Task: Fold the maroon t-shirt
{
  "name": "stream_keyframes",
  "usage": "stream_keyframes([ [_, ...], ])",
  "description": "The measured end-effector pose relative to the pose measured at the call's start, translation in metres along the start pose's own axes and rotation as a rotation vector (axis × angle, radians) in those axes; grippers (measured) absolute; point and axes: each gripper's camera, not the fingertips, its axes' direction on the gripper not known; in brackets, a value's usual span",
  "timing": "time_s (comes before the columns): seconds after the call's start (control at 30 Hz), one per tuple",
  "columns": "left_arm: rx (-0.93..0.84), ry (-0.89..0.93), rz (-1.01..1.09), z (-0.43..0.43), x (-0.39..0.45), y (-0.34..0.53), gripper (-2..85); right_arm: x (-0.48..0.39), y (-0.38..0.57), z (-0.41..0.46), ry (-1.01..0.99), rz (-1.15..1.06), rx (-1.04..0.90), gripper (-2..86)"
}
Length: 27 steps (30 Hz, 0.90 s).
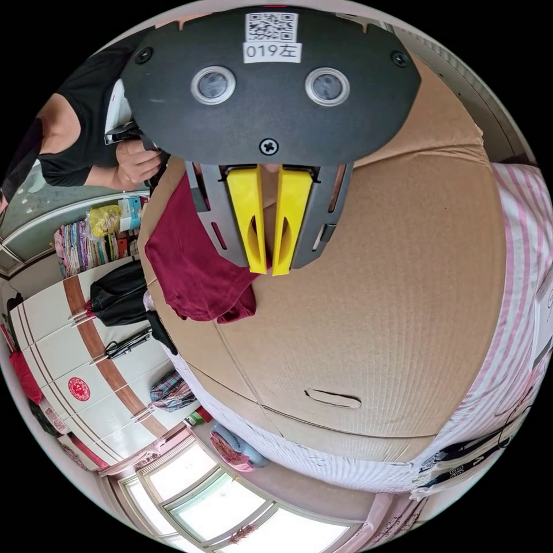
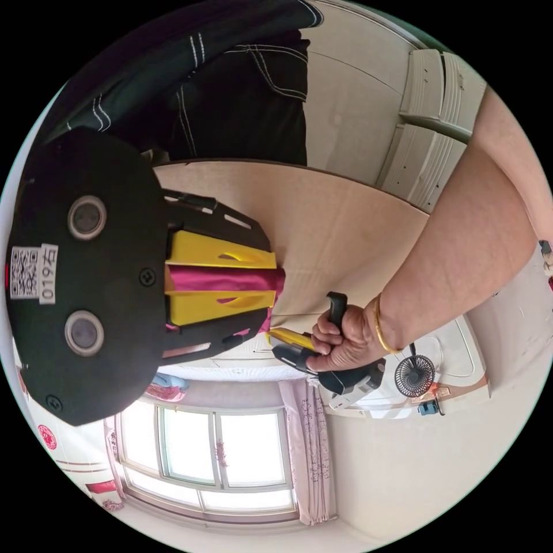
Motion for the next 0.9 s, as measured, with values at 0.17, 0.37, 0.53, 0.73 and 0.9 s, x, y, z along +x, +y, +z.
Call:
stream_keyframes([
  [0.17, 0.013, 0.000, 0.011, 0.011, 0.001, 0.000, 0.9, -0.011, -0.021, 0.010, -0.024, 0.006, 0.005, 1.6],
  [0.37, 0.041, -0.097, 0.032, 0.022, 0.016, -0.001, 0.8, -0.014, -0.039, 0.019, -0.070, 0.050, 0.024, -0.1],
  [0.53, 0.056, -0.198, 0.073, 0.031, 0.040, 0.003, 0.7, -0.020, -0.051, 0.025, -0.094, 0.079, 0.036, -0.3],
  [0.73, 0.034, -0.386, 0.187, 0.046, 0.087, 0.003, 0.7, -0.027, -0.066, 0.028, -0.090, 0.113, 0.043, -0.3],
  [0.9, 0.019, -0.407, 0.185, 0.052, 0.103, 0.000, 0.8, -0.044, -0.079, 0.029, -0.025, 0.088, 0.027, 0.3],
])
